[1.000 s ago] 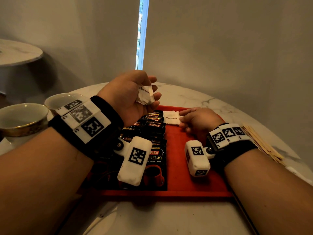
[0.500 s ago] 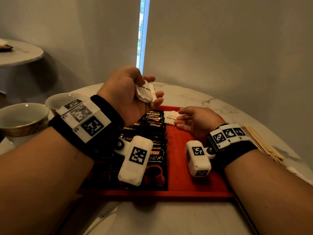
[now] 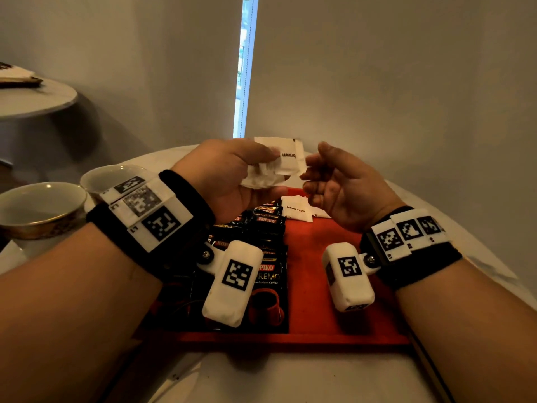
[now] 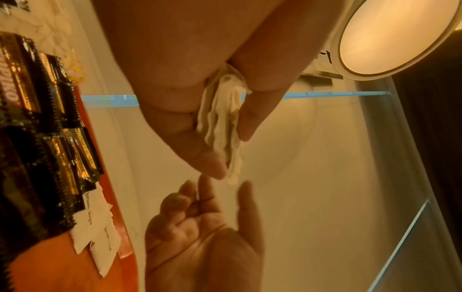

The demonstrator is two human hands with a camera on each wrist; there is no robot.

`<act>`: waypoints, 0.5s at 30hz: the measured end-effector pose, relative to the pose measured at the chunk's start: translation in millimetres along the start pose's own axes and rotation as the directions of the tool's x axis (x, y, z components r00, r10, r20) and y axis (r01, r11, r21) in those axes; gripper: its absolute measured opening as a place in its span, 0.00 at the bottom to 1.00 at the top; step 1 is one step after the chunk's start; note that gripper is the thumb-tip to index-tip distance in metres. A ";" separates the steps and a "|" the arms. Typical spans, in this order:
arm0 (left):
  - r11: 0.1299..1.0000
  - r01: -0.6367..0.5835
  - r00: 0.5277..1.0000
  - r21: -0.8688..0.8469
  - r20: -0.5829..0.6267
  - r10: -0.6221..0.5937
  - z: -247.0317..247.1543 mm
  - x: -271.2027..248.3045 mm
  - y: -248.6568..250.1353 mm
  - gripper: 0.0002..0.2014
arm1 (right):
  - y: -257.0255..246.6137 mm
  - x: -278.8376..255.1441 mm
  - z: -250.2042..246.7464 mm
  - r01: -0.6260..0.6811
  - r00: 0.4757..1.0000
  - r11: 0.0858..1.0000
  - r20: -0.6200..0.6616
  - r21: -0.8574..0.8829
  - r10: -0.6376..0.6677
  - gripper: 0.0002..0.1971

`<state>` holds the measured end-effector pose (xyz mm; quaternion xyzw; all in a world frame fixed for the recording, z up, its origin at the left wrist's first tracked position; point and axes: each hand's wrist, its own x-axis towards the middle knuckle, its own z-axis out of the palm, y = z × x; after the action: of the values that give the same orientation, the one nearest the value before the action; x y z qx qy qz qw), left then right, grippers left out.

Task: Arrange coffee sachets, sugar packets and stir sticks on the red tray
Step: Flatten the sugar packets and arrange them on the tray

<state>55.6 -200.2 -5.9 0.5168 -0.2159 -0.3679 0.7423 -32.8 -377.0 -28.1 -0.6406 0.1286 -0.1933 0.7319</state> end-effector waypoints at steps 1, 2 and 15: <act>1.000 -0.016 1.000 0.005 0.000 0.016 -0.5 -0.2 0.2 0.17 | -3.8 -4.1 4.0 0.016 0.999 1.000 0.052 -0.008 -0.015 0.17; 1.000 -0.026 1.000 0.009 0.002 0.026 -0.8 -0.3 0.5 0.18 | -6.5 -7.3 7.8 0.031 0.996 0.999 0.087 -0.031 -0.029 0.18; 1.000 -0.002 1.000 -0.011 -0.008 0.001 -0.8 -1.9 3.1 0.09 | -13.6 -17.0 25.4 0.128 0.991 0.982 0.043 -0.138 -0.123 0.06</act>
<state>55.9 -197.6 -3.2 0.5140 -0.2111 -0.3664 0.7463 -38.5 -348.2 -12.0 -0.7007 0.0885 -0.2187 0.6733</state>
